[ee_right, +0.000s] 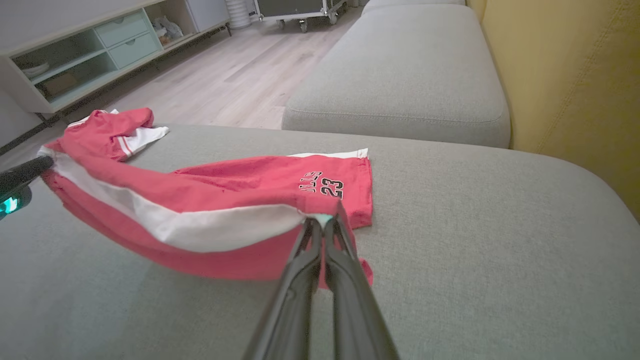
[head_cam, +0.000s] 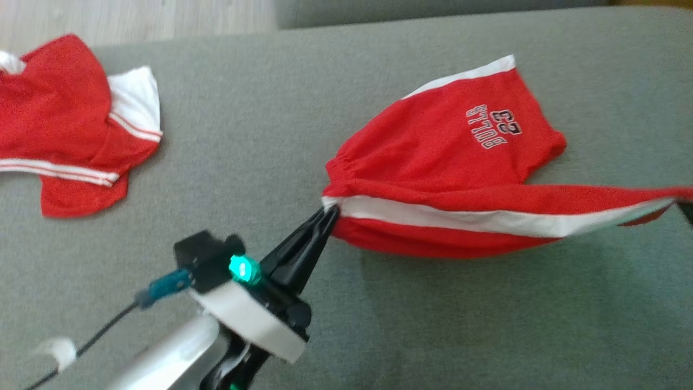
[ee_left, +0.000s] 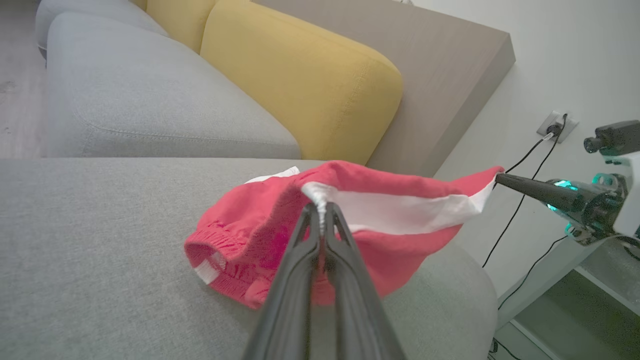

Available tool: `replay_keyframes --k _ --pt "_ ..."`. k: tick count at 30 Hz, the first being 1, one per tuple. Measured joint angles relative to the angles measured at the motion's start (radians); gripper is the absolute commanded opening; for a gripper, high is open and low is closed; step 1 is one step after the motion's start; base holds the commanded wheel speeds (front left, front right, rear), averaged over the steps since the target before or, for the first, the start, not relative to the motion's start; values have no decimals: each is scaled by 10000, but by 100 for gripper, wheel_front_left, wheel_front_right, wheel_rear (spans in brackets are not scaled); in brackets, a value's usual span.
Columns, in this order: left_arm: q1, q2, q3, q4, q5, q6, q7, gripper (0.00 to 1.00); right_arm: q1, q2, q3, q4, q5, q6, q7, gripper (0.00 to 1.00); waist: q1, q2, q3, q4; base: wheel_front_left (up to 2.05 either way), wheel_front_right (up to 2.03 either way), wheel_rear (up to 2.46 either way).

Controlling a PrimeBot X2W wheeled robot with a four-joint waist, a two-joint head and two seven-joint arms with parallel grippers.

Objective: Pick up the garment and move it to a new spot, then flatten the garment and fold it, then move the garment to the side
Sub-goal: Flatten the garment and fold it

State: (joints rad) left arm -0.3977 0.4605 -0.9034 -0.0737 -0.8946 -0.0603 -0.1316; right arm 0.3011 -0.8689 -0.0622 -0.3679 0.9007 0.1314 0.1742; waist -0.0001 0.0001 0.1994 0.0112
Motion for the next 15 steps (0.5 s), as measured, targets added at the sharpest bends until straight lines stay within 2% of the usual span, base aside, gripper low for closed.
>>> replay_keyframes --k 5,7,15 --pt "-797 -385 -63 238 0 0 445 0 -1397 -299 414 658 274 0 314 0 3 0 487 239 0 0 0" --pt "-1204 -660 -44 500 0 174 527 0 -2275 -454 709 1041 477 0 499 0 2 0 739 374 0 0 0" --pt "-1893 -1043 82 1275 -2 339 667 0 -5542 -966 2529 2723 1252 0 1141 0 3 0 1668 842 0 0 0"
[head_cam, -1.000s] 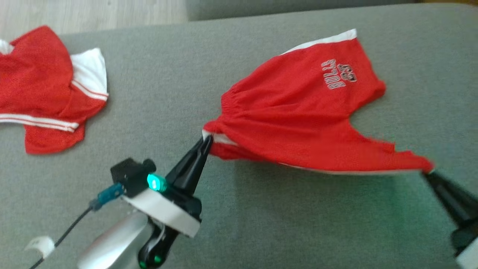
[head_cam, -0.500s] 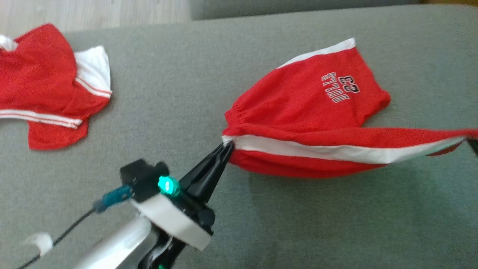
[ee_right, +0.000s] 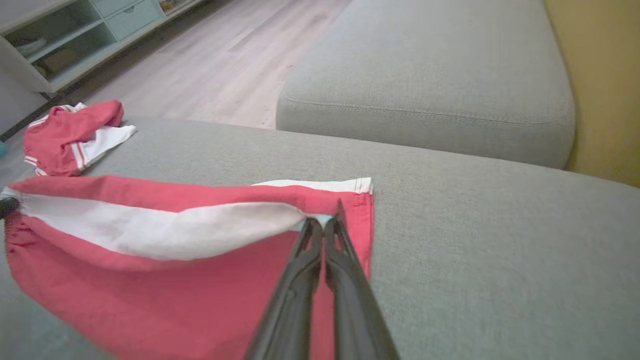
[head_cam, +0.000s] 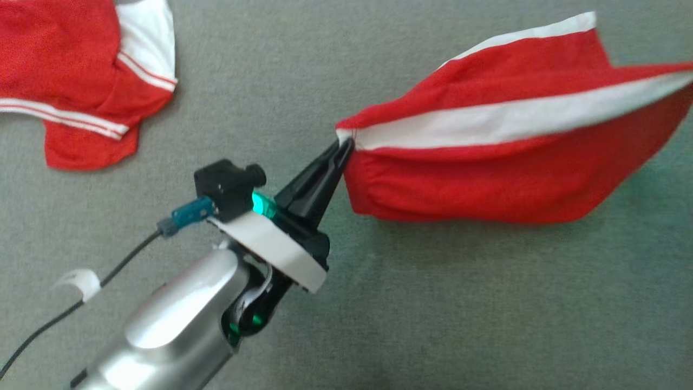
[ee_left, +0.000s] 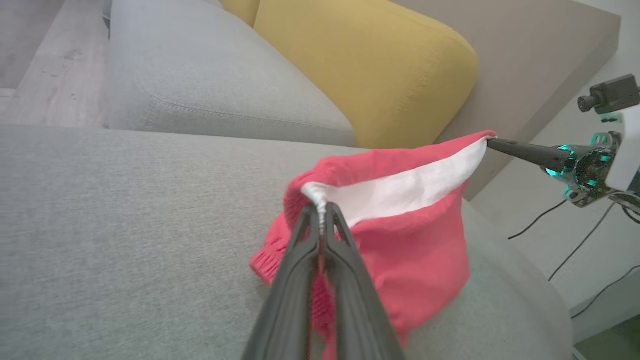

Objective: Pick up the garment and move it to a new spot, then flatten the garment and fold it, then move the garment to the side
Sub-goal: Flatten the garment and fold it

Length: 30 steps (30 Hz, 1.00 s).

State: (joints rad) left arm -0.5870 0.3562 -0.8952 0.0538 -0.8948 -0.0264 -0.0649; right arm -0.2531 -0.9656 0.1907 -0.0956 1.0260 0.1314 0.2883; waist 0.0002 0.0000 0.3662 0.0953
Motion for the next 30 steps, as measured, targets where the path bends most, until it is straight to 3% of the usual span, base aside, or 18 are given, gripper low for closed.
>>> replay_keyframes --k 5,16,17,18,19,20,21,22,23,30 --pt "-584 -320 198 489 13 96 -6 0 -1975 -138 1296 918 144 0 190 0 0 0 533 311 0 0 0" --pt "-1320 -752 257 1465 345 263 -349 0 -4341 -111 3281 2504 230 0 105 0 -1 0 1200 578 0 0 0" --pt "-1370 -807 257 1563 382 263 -353 0 -4514 -75 3432 2637 234 0 29 18 -1 0 1241 590 0 0 0" --pt "-1409 -857 257 1674 428 263 -439 0 -4676 -15 3586 2771 268 0 -63 47 -1 0 1275 601 0 0 0" --pt "-1440 -895 263 1766 426 265 -508 0 -4804 77 3714 2895 332 0 -178 100 -1 0 1302 607 0 0 0" --pt "-1453 -940 293 1866 424 263 -608 0 -4899 171 3856 3003 399 0 -313 100 -1 0 1321 609 0 0 0" --pt "-1454 -980 303 1979 424 263 -696 30 -4961 263 3981 3087 466 0 -516 100 -1 0 1325 605 0 0 0" --pt "-1453 -1024 303 2088 424 263 -779 81 -4984 353 4065 3172 525 0 -761 100 -1 0 1316 601 0 0 0" --pt "-1452 -1087 322 2203 426 270 -882 100 -4984 422 4155 3246 627 0 -999 100 -1 0 1293 599 0 0 0" --pt "-1047 -1287 564 2606 800 658 -1682 100 -4498 464 4763 3409 809 0 -2920 100 -3 0 783 550 0 0 0"
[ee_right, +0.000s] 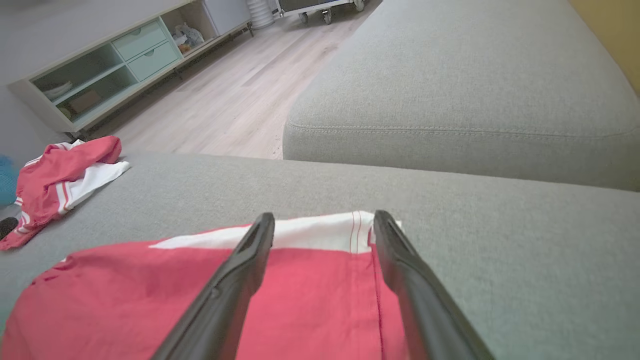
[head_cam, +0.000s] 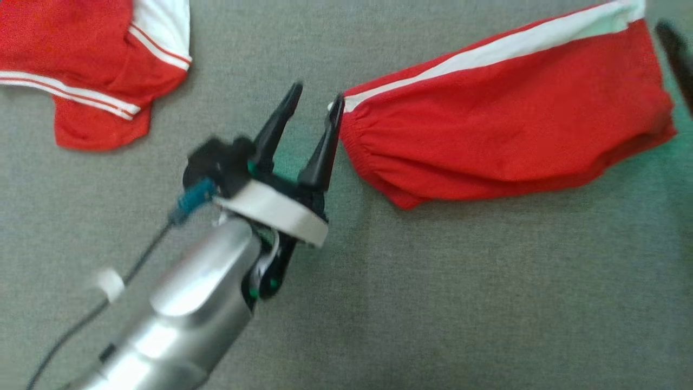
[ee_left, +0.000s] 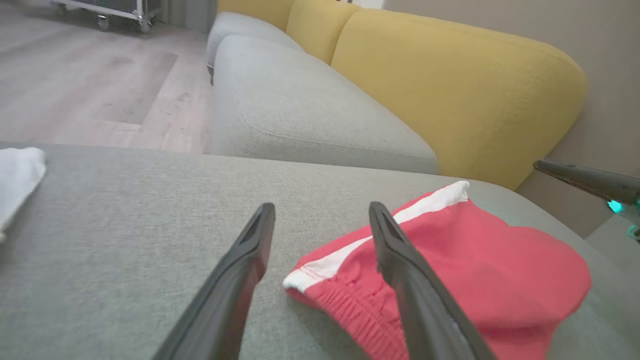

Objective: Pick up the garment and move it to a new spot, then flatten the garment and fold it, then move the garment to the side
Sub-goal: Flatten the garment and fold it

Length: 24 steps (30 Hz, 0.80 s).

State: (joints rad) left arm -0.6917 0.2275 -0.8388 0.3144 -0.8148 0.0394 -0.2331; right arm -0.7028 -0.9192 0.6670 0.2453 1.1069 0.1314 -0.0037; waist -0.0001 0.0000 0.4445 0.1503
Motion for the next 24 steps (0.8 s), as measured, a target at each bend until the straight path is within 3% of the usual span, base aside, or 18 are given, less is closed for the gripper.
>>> replay_keyframes --k 4,7,11,16,24 --pt "944 -151 322 -84 844 757 -167 100 997 288 138 773 -155 0 -821 100 -1 0 -439 -57 0 0 0" --pt "1759 -408 1099 -823 1795 1340 -194 100 1526 765 90 1624 -169 0 -1041 100 -2 0 -771 -35 0 0 0" --pt "2915 -876 1983 -1818 3116 1774 -209 100 1640 1398 -240 2886 -320 0 -1141 100 -2 0 -1143 149 0 0 0" --pt "4201 -1246 2489 -2357 4623 1804 -236 100 1509 1969 -717 4707 -836 0 -1099 100 -2 0 -1396 676 0 0 0" --pt "4978 -1647 2949 -2583 5300 1417 -236 100 992 2546 -1020 6495 -1227 0 -621 100 0 1 -1605 1664 0 0 0"
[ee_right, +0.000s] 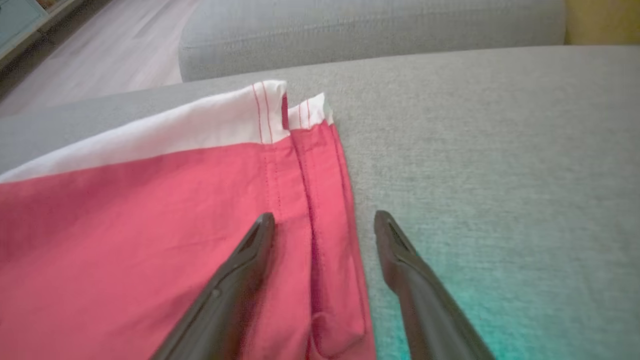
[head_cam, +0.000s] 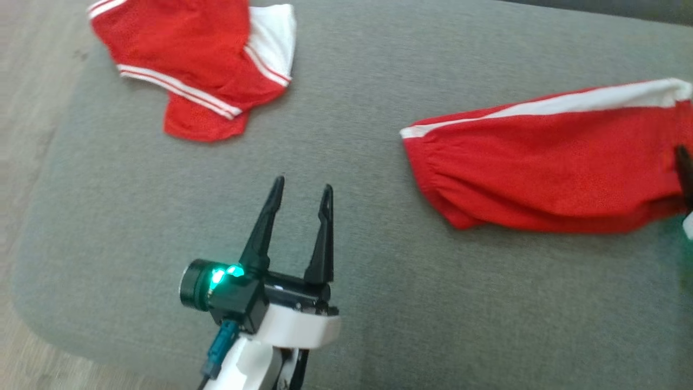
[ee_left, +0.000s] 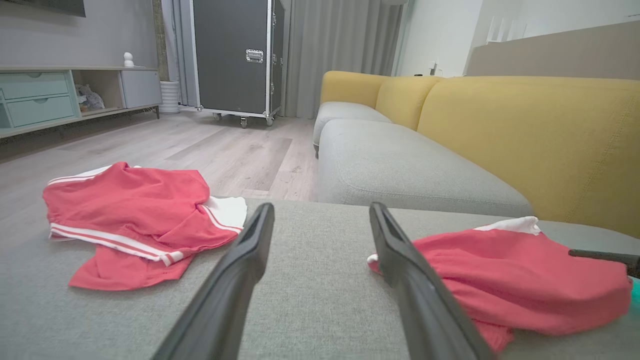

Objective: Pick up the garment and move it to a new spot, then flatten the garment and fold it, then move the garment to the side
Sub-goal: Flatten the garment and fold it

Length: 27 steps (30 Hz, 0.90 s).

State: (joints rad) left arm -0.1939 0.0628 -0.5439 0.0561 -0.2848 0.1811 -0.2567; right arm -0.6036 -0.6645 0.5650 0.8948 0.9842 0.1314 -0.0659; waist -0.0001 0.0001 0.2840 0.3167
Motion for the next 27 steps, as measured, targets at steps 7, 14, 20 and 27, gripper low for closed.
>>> replay_keyframes --k 7,14,20,27 --pt "219 -81 222 63 217 -230 0 100 26 282 94 418 151 0 608 0 0 0 -291 221 0 0 0" --pt "640 -90 508 192 328 -407 0 100 491 253 125 508 163 0 -21 0 0 0 -639 -517 0 0 0" --pt "723 -90 640 192 387 -508 0 100 989 -546 0 449 161 0 -228 0 0 0 -838 -1535 0 0 0" --pt "607 -92 644 268 485 -667 0 100 558 -759 -234 -2 -125 0 -621 0 1 0 -784 -2559 0 0 0"
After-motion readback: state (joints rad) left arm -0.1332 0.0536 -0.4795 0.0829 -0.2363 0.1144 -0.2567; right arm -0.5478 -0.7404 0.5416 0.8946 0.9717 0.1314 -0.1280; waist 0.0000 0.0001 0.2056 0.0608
